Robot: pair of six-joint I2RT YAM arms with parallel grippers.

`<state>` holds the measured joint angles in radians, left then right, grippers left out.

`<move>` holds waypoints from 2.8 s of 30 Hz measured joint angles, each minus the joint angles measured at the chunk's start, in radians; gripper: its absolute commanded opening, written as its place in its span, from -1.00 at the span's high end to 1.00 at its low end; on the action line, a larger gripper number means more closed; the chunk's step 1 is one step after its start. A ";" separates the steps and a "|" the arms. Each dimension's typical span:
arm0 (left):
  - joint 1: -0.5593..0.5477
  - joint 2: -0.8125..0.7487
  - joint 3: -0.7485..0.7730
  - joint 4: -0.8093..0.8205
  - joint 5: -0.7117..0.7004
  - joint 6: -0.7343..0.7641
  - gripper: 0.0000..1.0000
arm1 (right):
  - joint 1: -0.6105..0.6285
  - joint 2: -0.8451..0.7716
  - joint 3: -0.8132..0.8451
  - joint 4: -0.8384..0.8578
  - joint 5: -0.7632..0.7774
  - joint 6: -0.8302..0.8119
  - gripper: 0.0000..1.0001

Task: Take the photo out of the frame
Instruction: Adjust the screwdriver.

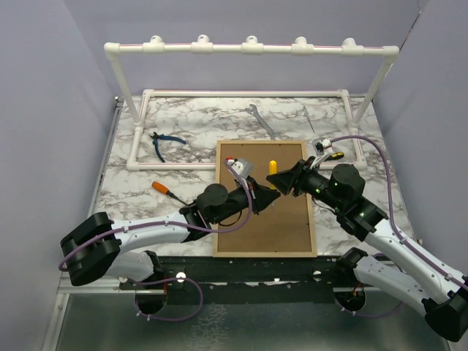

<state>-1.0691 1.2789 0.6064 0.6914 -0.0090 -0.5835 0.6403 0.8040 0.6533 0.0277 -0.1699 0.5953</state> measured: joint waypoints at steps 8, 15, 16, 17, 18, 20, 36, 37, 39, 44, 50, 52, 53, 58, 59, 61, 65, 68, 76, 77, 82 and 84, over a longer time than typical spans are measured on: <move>0.000 -0.002 -0.001 -0.003 0.000 -0.008 1.00 | 0.000 -0.001 -0.013 0.002 -0.042 -0.043 0.58; 0.000 -0.002 0.010 -0.043 0.009 -0.025 -0.07 | 0.002 -0.020 -0.018 -0.030 -0.038 -0.113 0.98; 0.002 -0.008 0.015 -0.058 0.009 -0.027 -0.19 | 0.001 -0.018 -0.018 -0.043 -0.026 -0.130 0.98; 0.005 -0.019 0.021 -0.083 0.008 -0.028 -0.33 | 0.001 -0.014 -0.018 -0.059 -0.014 -0.150 0.98; 0.008 -0.034 0.026 -0.106 0.003 -0.033 -0.45 | 0.001 -0.011 -0.017 -0.075 -0.005 -0.169 0.98; 0.013 -0.087 0.044 -0.188 -0.022 -0.050 -0.58 | -0.001 -0.003 -0.017 -0.100 0.009 -0.209 0.98; 0.397 -0.164 0.344 -0.811 0.221 -0.316 -0.64 | -0.001 0.197 0.003 -0.042 -0.323 -0.606 0.98; 0.405 -0.135 0.352 -0.832 0.264 -0.327 -0.58 | -0.001 0.215 0.021 -0.044 -0.334 -0.626 0.98; 0.409 -0.104 0.355 -0.858 0.313 -0.340 -0.46 | -0.001 0.224 0.035 -0.040 -0.350 -0.664 0.98; 0.410 -0.078 0.357 -0.891 0.406 -0.367 -0.28 | -0.001 0.232 0.062 -0.031 -0.390 -0.755 0.98; 0.411 -0.051 0.352 -0.880 0.464 -0.391 -0.27 | -0.001 0.304 0.137 -0.066 -0.431 -0.816 0.98; 0.411 -0.047 0.347 -0.869 0.474 -0.400 -0.14 | -0.001 0.309 0.139 -0.079 -0.435 -0.826 0.98; 0.411 -0.047 0.344 -0.865 0.477 -0.403 -0.03 | -0.001 0.309 0.139 -0.084 -0.438 -0.830 0.98; 0.411 -0.034 0.339 -0.830 0.498 -0.426 0.54 | -0.001 0.311 0.139 -0.099 -0.451 -0.836 0.93; 0.410 -0.032 0.339 -0.826 0.499 -0.422 0.55 | -0.001 0.311 0.139 -0.107 -0.450 -0.837 0.93; 0.408 -0.026 0.332 -0.823 0.498 -0.420 0.75 | -0.006 0.311 0.139 -0.119 -0.449 -0.837 0.88; 0.406 -0.013 0.323 -0.820 0.499 -0.423 1.00 | -0.008 0.315 0.139 -0.142 -0.447 -0.837 0.70; 0.406 -0.011 0.316 -0.812 0.497 -0.422 1.00 | -0.007 0.315 0.139 -0.144 -0.436 -0.833 0.48; 0.441 -0.011 0.261 -0.801 0.483 -0.406 1.00 | -0.005 0.235 0.088 -0.087 -0.364 -0.729 -1.00; 0.454 -0.011 0.255 -0.802 0.483 -0.402 1.00 | -0.005 0.215 0.072 -0.076 -0.350 -0.712 -1.00; 0.506 -0.031 0.225 -0.805 0.485 -0.391 1.00 | -0.006 0.107 -0.045 -0.014 -0.296 -0.644 -0.74; 0.511 -0.038 0.217 -0.805 0.494 -0.391 1.00 | -0.005 0.086 -0.076 0.001 -0.295 -0.631 -0.65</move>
<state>-0.5579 1.2411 0.8238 -0.1139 0.4850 -0.9741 0.6350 0.8898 0.5777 0.0288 -0.4648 -0.0353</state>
